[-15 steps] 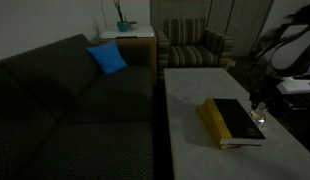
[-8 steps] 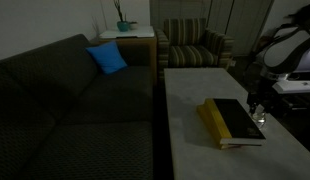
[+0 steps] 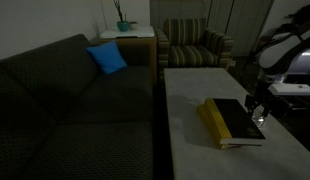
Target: Put the silver lid on top of the silver tin
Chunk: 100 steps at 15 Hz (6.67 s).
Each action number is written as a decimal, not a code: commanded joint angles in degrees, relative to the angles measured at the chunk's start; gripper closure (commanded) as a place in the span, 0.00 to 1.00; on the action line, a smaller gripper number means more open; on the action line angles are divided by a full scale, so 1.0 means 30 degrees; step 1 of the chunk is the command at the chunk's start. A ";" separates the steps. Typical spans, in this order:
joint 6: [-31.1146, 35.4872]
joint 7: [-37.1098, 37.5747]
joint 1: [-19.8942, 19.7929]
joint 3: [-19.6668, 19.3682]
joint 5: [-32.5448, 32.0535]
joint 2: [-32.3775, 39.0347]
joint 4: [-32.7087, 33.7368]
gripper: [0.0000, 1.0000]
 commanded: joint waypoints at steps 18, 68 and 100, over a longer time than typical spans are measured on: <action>0.2045 0.1893 0.0291 -0.0463 0.0107 -0.1111 -0.2160 0.56; 0.0893 0.8377 0.0083 -0.0833 0.0771 -0.0431 -0.0799 0.56; 0.2508 0.2464 0.2676 -0.1849 -0.3494 -0.5895 -1.0507 0.00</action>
